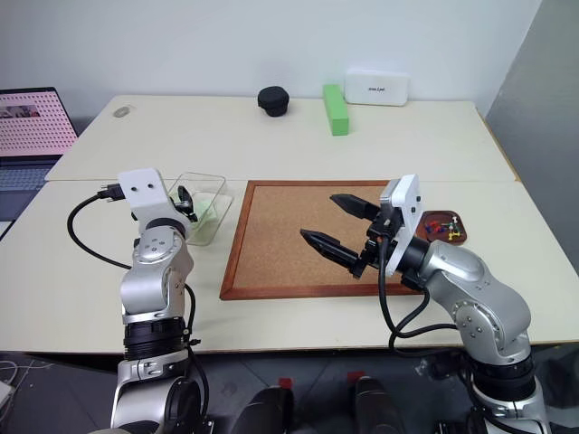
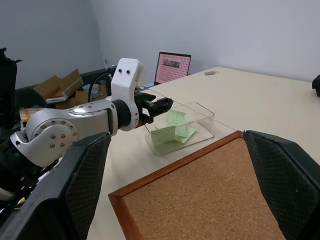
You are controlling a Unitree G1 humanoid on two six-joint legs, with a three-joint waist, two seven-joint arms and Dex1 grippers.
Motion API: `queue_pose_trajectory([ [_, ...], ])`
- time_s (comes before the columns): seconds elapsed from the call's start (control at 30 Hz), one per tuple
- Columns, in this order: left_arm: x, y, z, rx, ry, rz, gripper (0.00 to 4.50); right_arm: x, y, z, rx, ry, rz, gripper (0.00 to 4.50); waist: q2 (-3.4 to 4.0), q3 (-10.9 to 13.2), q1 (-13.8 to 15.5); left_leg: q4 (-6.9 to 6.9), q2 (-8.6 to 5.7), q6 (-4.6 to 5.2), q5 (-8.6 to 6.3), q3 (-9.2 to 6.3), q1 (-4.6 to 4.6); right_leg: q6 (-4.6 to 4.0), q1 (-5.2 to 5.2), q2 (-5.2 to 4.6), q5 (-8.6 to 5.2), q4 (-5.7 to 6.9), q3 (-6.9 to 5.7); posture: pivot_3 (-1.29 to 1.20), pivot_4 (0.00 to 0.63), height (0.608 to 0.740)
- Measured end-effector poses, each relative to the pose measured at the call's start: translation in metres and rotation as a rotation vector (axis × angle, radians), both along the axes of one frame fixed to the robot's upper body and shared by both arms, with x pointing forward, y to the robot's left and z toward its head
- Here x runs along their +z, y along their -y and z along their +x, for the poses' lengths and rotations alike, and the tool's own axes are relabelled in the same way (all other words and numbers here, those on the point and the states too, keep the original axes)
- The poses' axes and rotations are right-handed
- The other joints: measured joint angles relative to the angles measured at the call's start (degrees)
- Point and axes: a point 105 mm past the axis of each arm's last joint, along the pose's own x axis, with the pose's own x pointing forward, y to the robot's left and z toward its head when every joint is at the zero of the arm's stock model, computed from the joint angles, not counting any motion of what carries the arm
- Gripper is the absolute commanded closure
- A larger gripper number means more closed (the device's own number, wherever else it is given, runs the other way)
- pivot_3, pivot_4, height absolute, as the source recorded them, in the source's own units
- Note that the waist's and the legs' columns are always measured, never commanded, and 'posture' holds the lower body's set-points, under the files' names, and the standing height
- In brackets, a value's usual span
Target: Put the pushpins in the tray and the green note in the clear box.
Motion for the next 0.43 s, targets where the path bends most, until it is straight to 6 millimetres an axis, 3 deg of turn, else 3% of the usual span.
queue_pose_trajectory([
  [0.1,-0.001,0.023,0.003,-0.14,0.011,-0.035,0.07,-0.004,0.005,0.009,-0.073,-0.004,-0.009,0.0,0.0,0.0,0.02,0.0,-0.02,0.0,0.0,0.02,-0.01,0.0,0.0,-0.01,0.0,-0.01,0.01,0.0,0.15,0.74],
  [0.17,-0.006,0.045,-0.002,-0.273,0.014,-0.044,0.02,-0.011,0.013,0.02,-0.182,0.009,-0.053,0.0,-0.01,-0.01,0.02,-0.01,-0.02,0.0,0.0,0.04,-0.01,-0.01,0.0,-0.03,0.0,-0.03,0.03,0.0,0.15,0.74],
  [0.27,-0.019,0.074,-0.017,-0.443,-0.001,-0.038,0.02,-0.04,0.031,0.041,-0.423,-0.003,-0.163,0.0,-0.01,-0.01,0.02,-0.04,0.0,-0.02,0.0,0.06,-0.03,-0.03,-0.08,-0.04,-0.01,0.0,0.07,0.0,0.15,0.74],
  [0.33,-0.027,0.082,-0.025,-0.484,-0.018,-0.033,0.02,-0.052,0.044,0.052,-0.563,-0.011,-0.199,0.0,-0.01,-0.01,-0.12,-0.03,0.02,-0.02,0.0,0.09,-0.04,-0.03,-0.14,-0.01,-0.01,0.05,0.12,0.0,0.15,0.74],
  [0.43,-0.04,0.088,-0.033,-0.516,-0.051,-0.035,0.02,-0.055,0.053,0.058,-0.689,0.003,-0.195,0.0,0.0,-0.01,-0.15,-0.02,0.03,-0.02,0.0,0.1,-0.02,-0.03,-0.14,0.01,-0.01,0.07,0.13,0.0,0.15,0.74],
])
